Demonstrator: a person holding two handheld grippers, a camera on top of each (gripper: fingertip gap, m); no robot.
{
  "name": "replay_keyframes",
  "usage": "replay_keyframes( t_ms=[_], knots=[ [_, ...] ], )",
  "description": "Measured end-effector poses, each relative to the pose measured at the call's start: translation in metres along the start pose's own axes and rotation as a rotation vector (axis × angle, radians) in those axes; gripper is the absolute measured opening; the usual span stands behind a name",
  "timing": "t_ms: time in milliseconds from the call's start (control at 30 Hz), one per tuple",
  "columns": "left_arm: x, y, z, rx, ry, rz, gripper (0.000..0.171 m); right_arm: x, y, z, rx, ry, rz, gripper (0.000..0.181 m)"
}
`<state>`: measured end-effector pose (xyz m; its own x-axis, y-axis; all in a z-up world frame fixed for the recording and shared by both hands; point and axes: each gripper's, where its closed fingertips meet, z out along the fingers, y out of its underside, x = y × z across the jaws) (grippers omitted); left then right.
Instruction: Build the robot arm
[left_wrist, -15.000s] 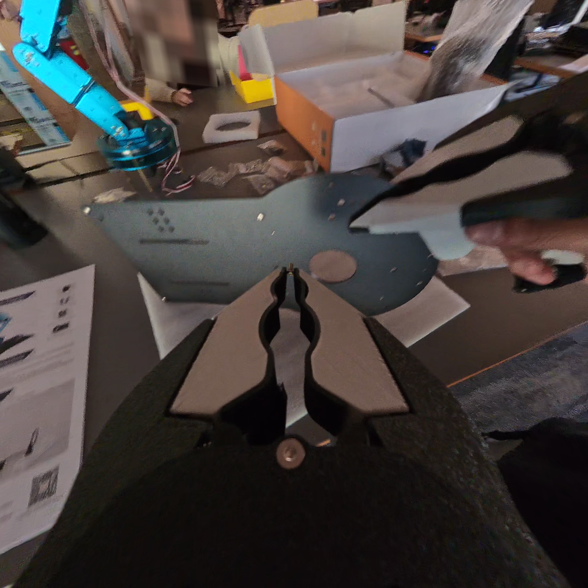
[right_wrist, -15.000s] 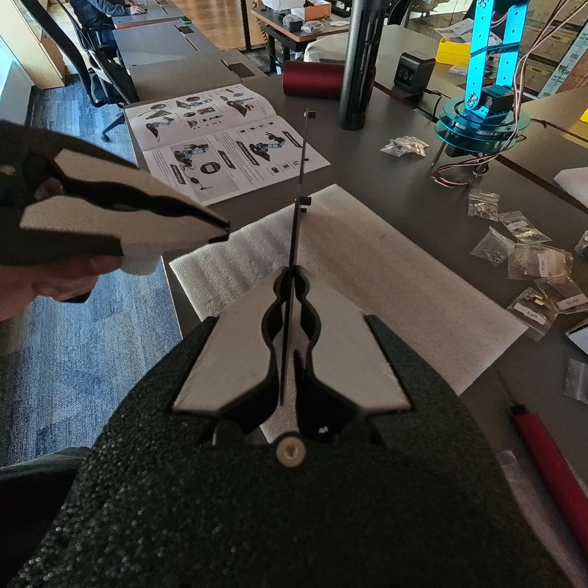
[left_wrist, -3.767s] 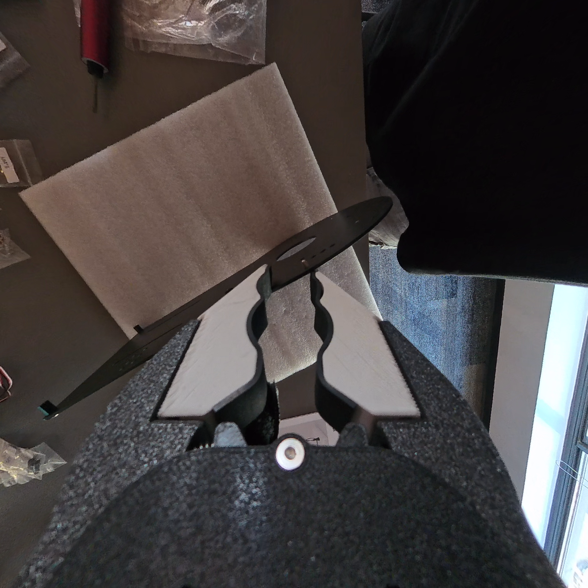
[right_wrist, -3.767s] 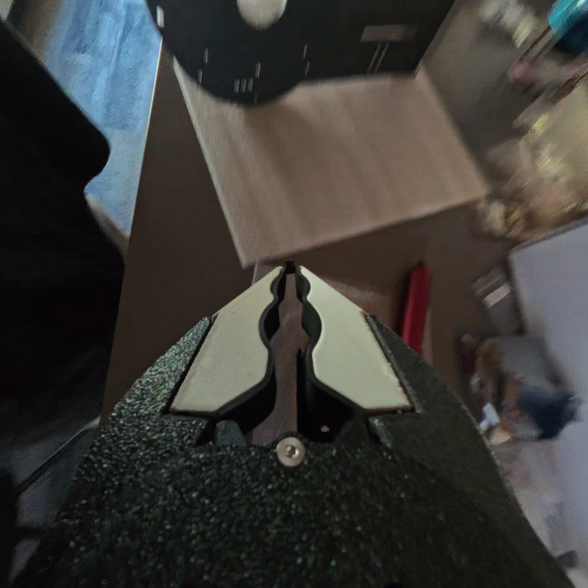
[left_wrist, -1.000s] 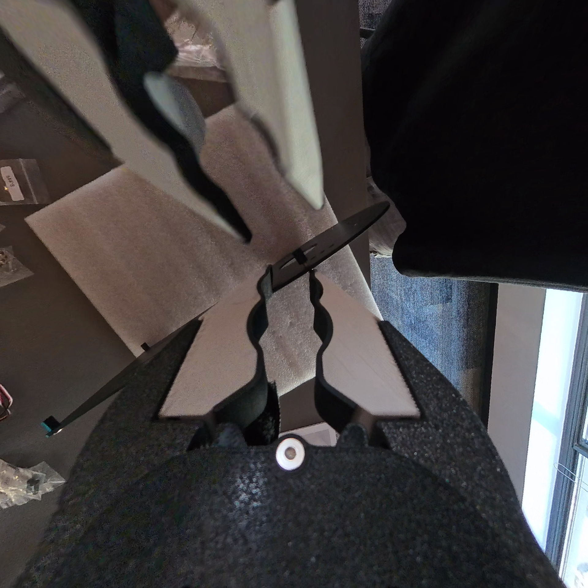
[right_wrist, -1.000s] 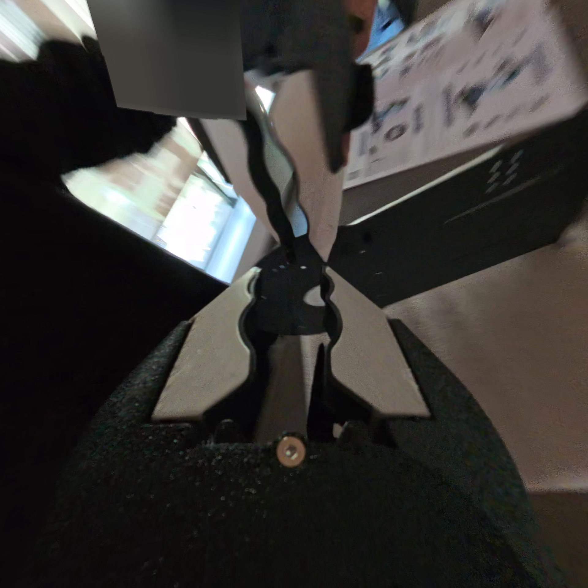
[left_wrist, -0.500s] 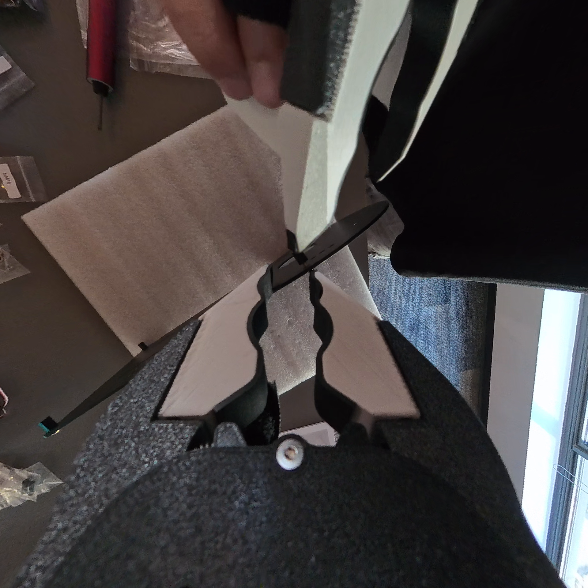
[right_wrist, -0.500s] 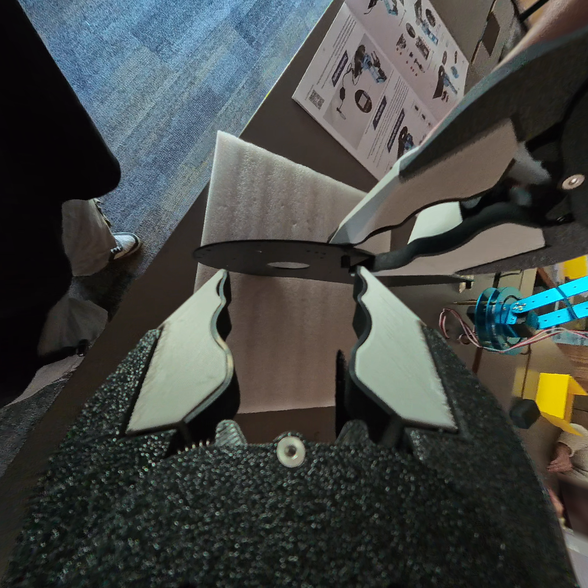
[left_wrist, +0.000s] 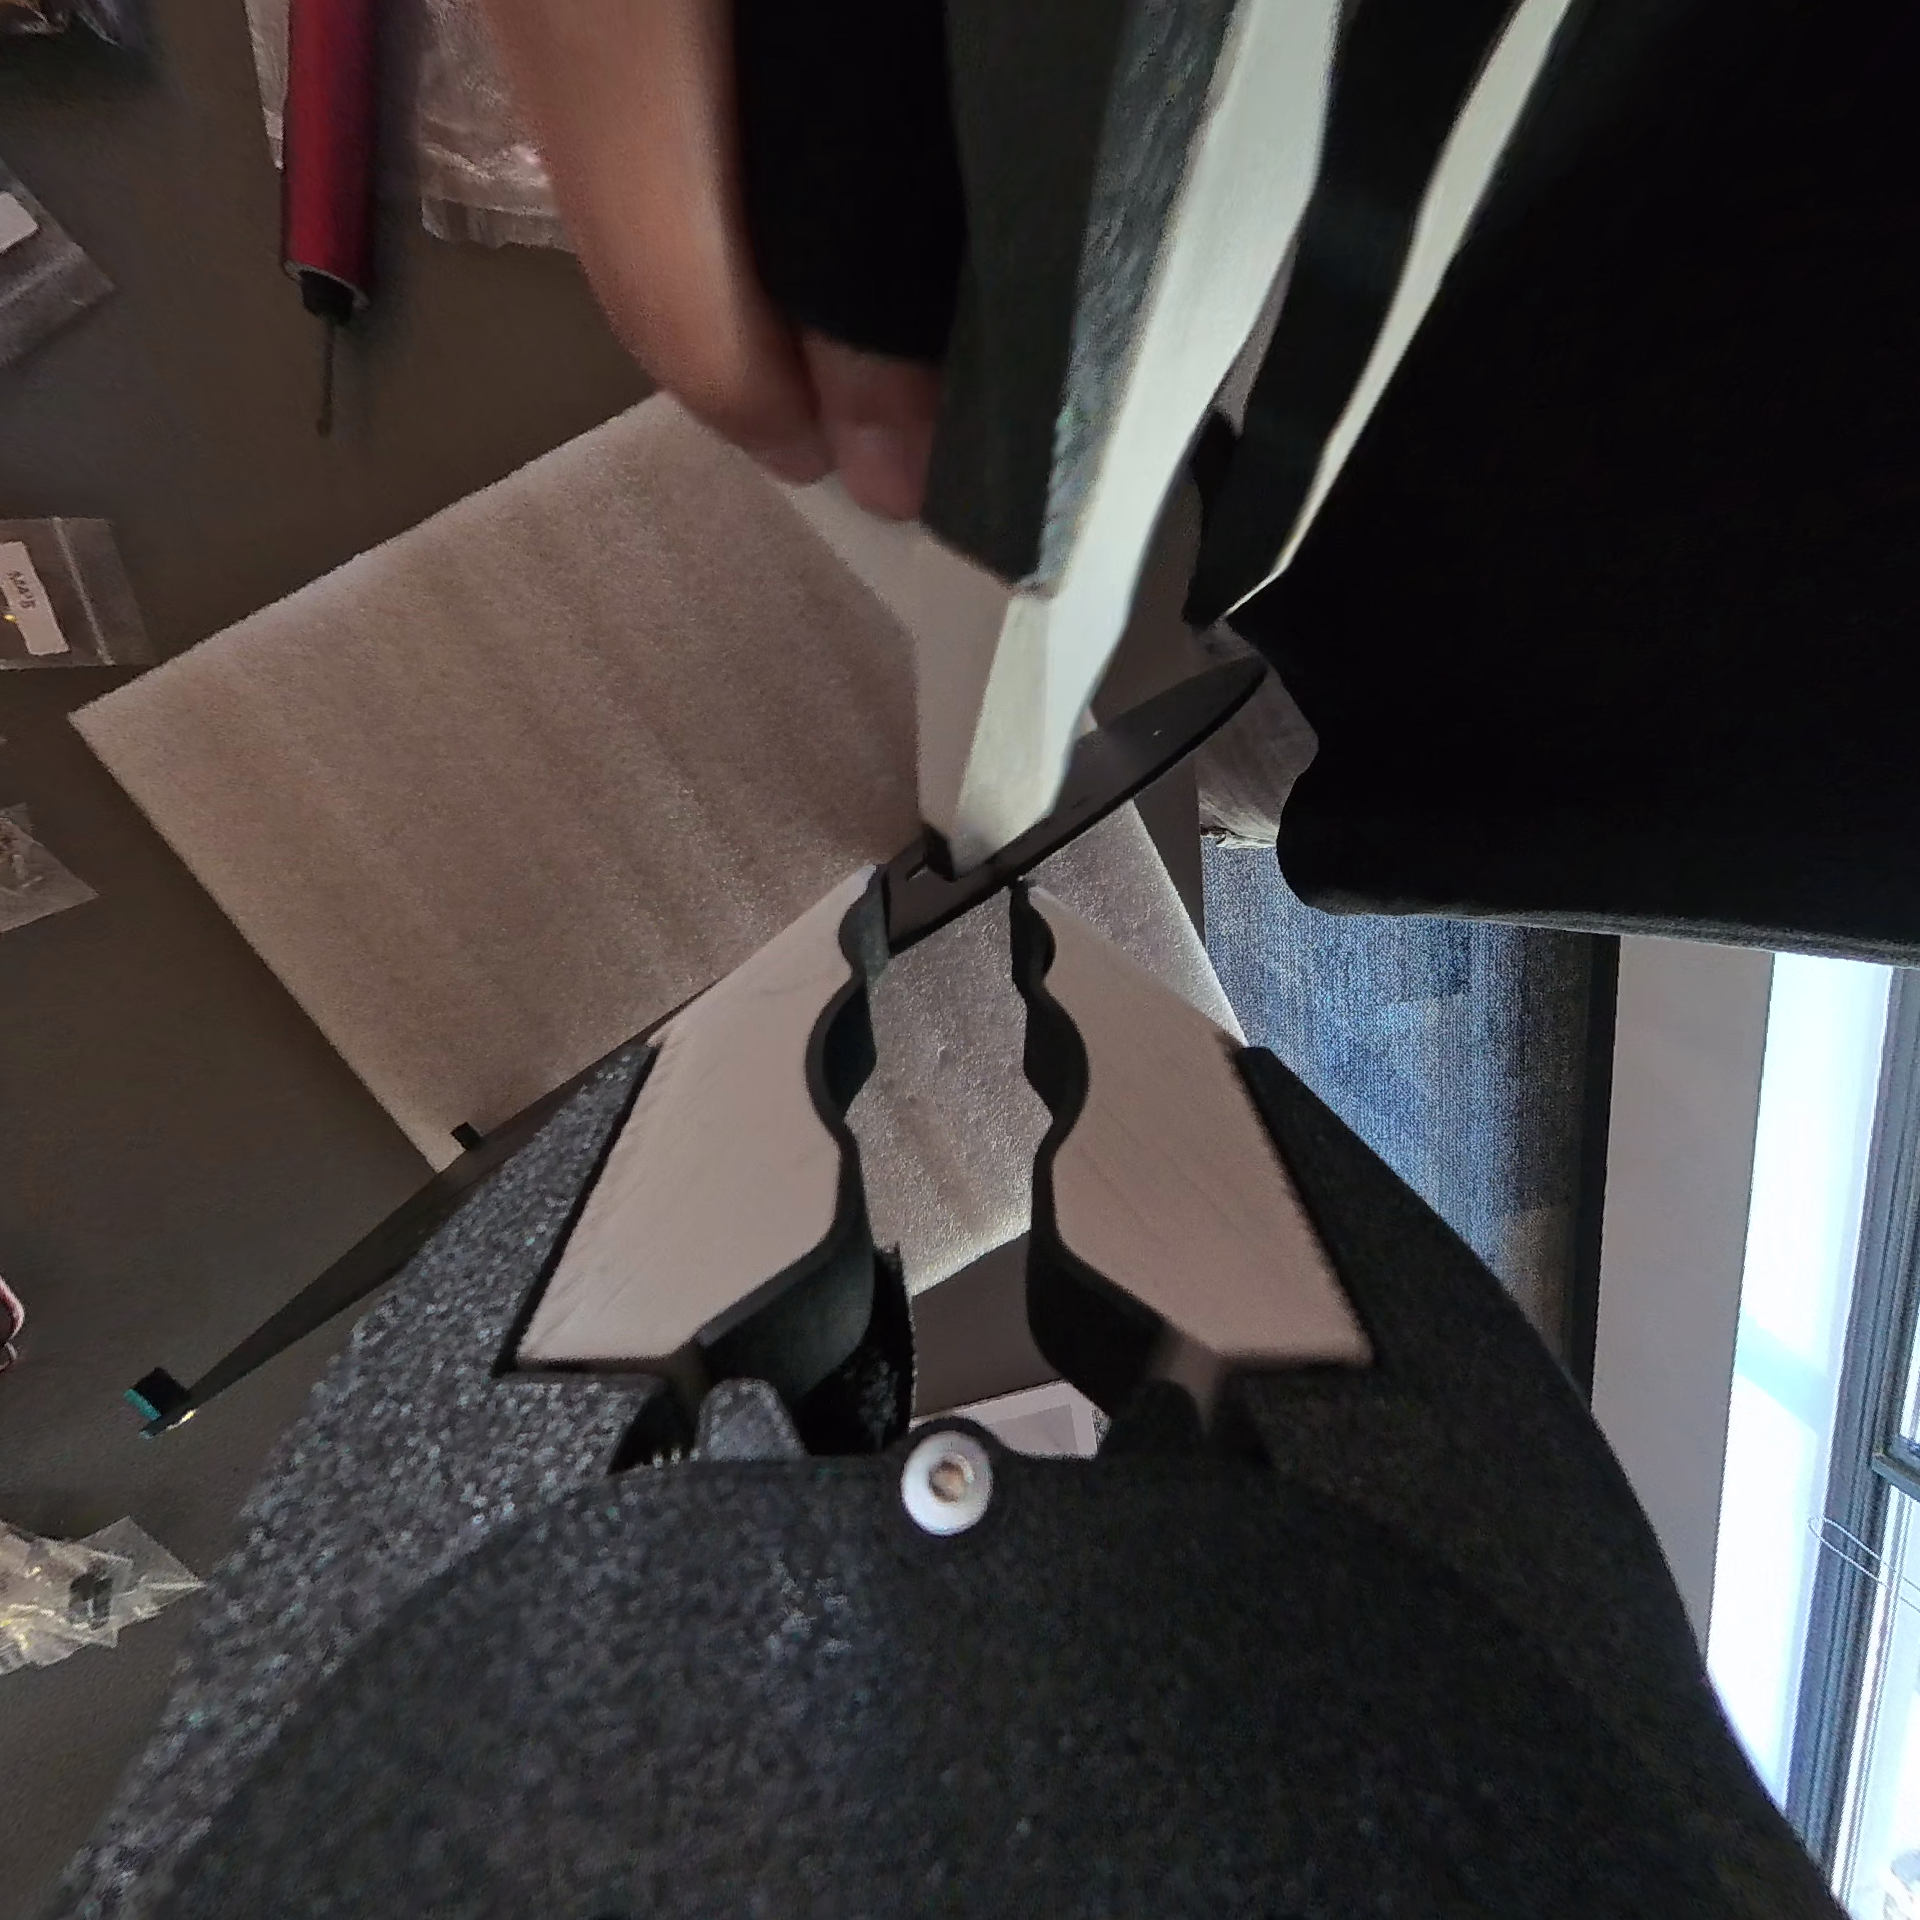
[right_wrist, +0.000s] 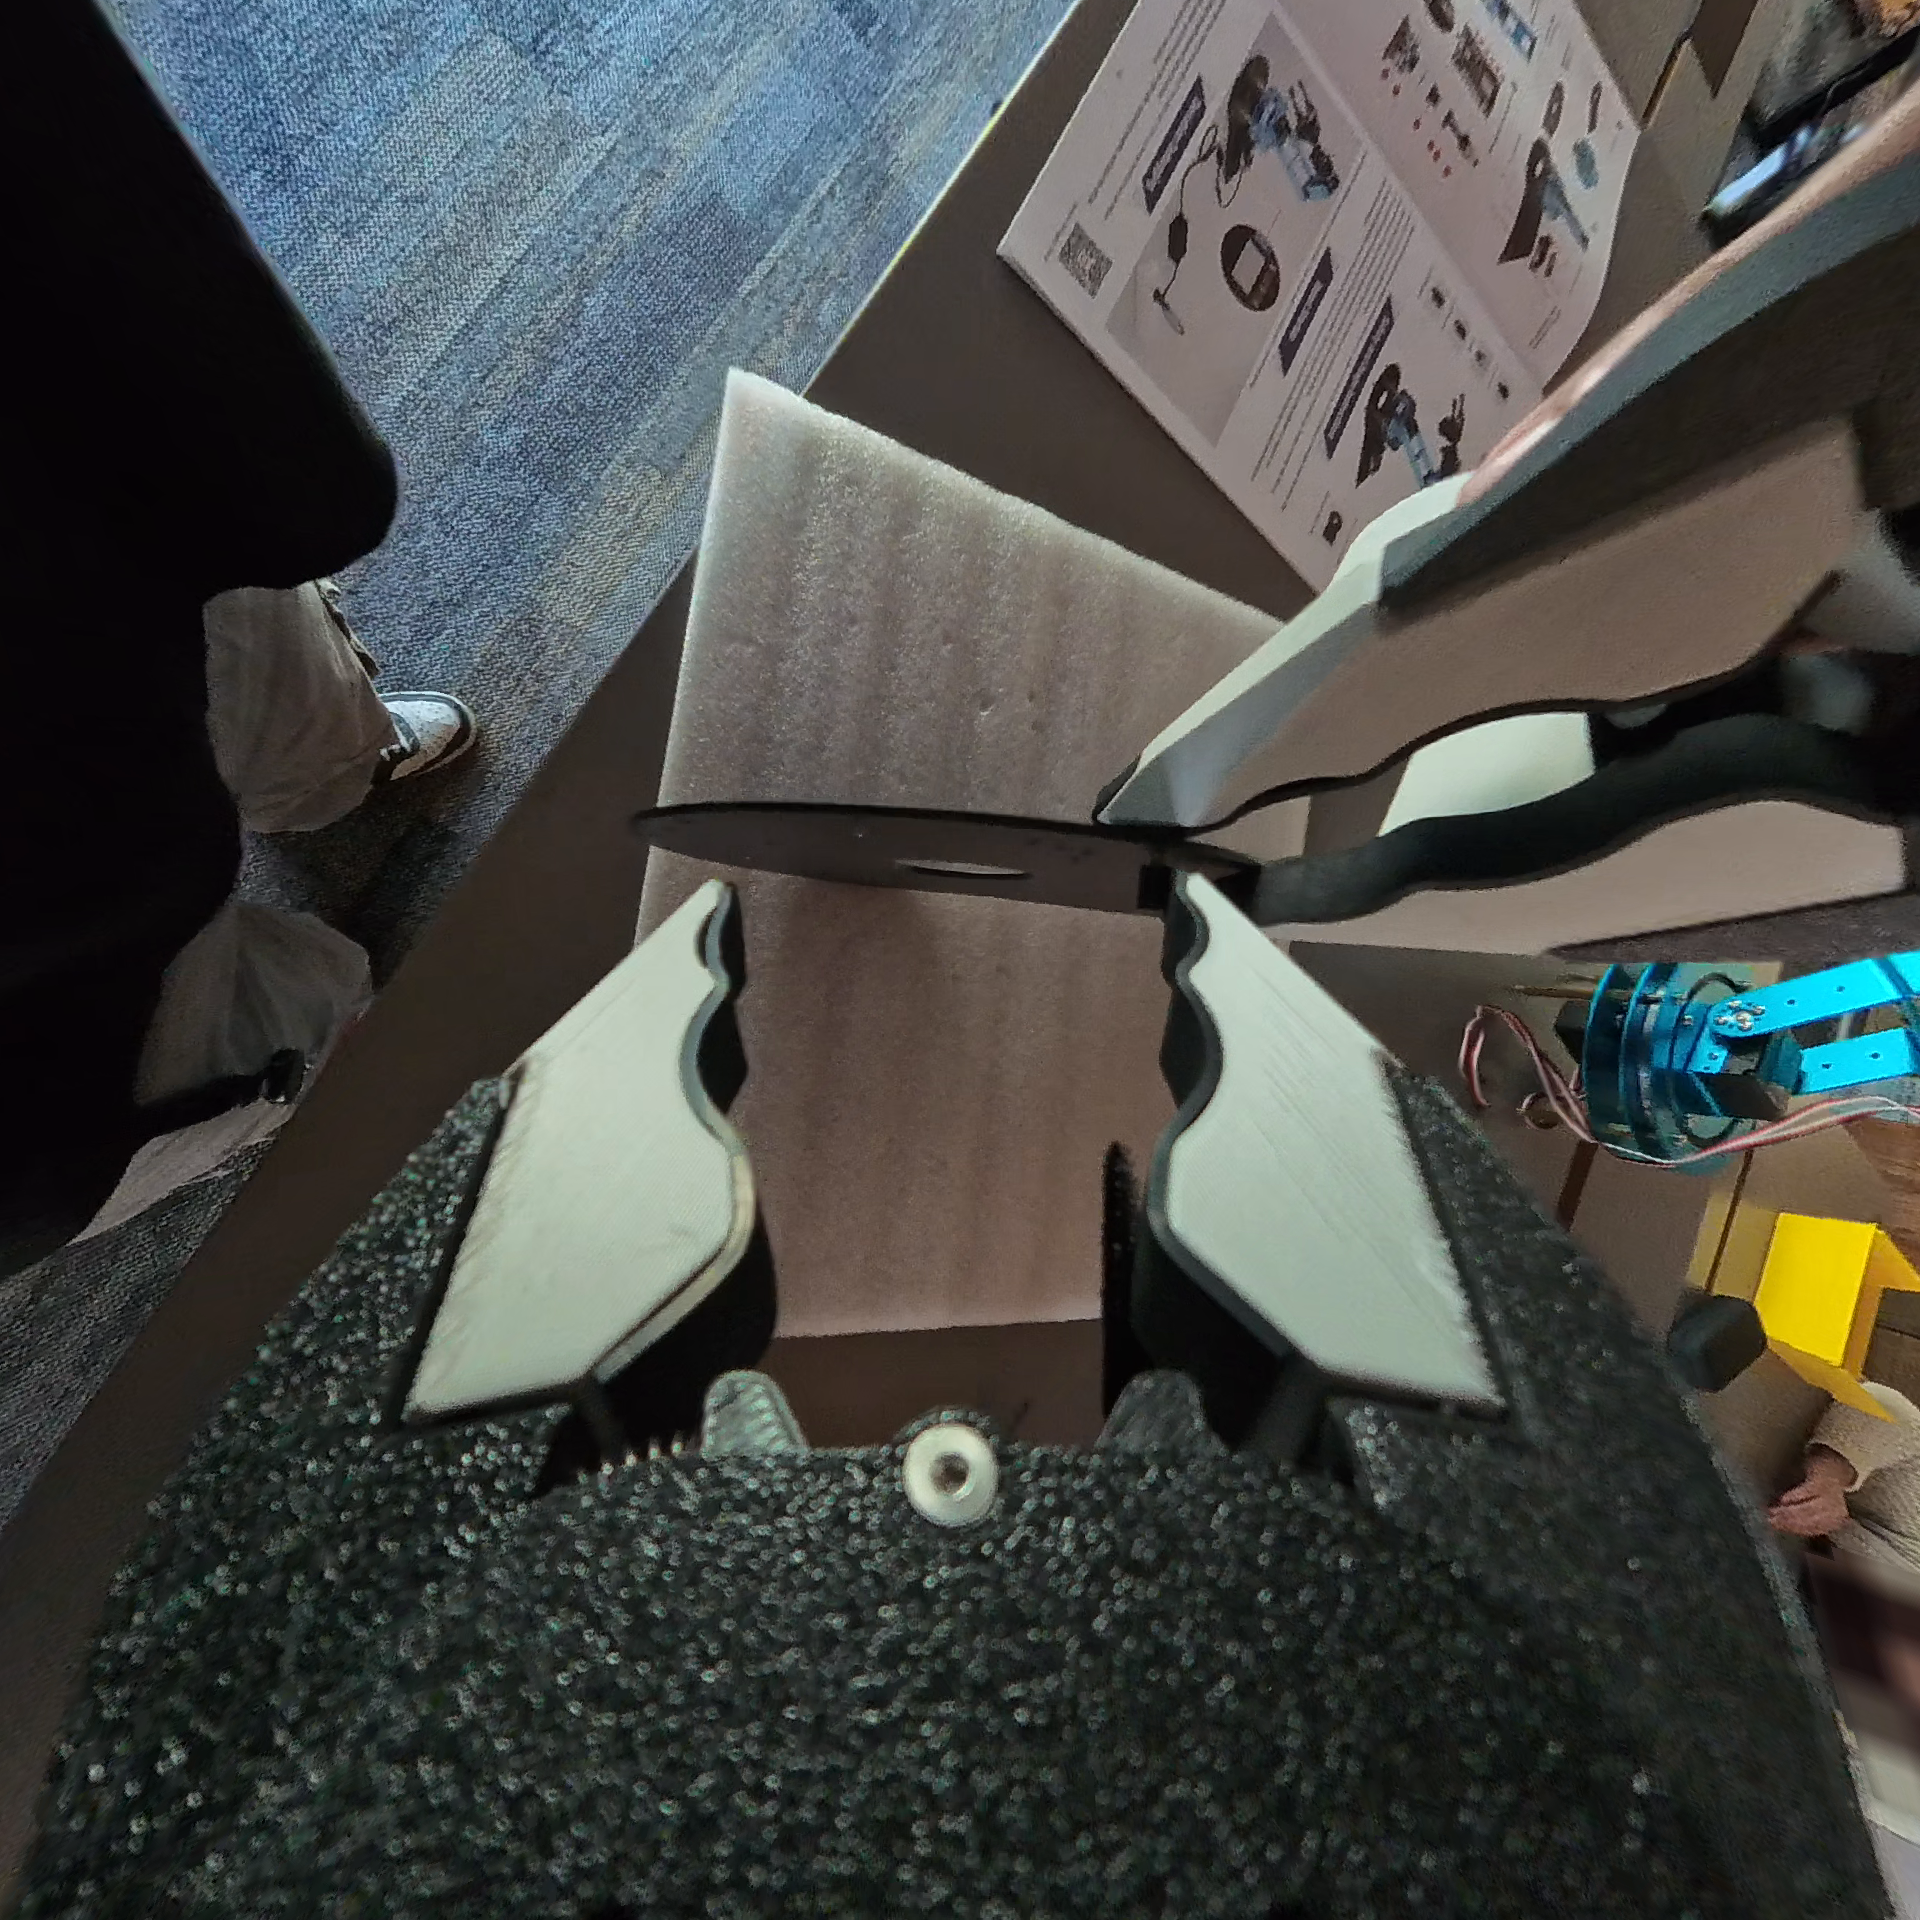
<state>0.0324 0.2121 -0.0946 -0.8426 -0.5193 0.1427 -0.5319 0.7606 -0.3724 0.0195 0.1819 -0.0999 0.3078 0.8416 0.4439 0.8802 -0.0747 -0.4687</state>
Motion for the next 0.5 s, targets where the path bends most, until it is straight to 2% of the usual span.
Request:
replay_keyframes(
  t_ms=[100, 233, 400, 500],
  knots=[
    [-0.001, -0.001, 0.0, 0.002, -0.003, 0.003, 0.022, 0.004, 0.008, 0.004, -0.031, 0.01, -0.003, 0.08],
    [-0.001, -0.001, 0.0, 0.006, 0.0, 0.002, 0.022, 0.0, -0.003, -0.007, 0.002, 0.012, -0.012, 0.076],
    [0.0, -0.001, 0.0, 0.008, 0.001, -0.001, 0.023, 0.002, 0.007, 0.006, -0.04, 0.01, -0.02, 0.081],
    [0.0, 0.001, 0.0, 0.004, 0.004, 0.0, 0.022, 0.004, -0.002, -0.006, -0.009, 0.033, -0.026, 0.076]
  ],
)
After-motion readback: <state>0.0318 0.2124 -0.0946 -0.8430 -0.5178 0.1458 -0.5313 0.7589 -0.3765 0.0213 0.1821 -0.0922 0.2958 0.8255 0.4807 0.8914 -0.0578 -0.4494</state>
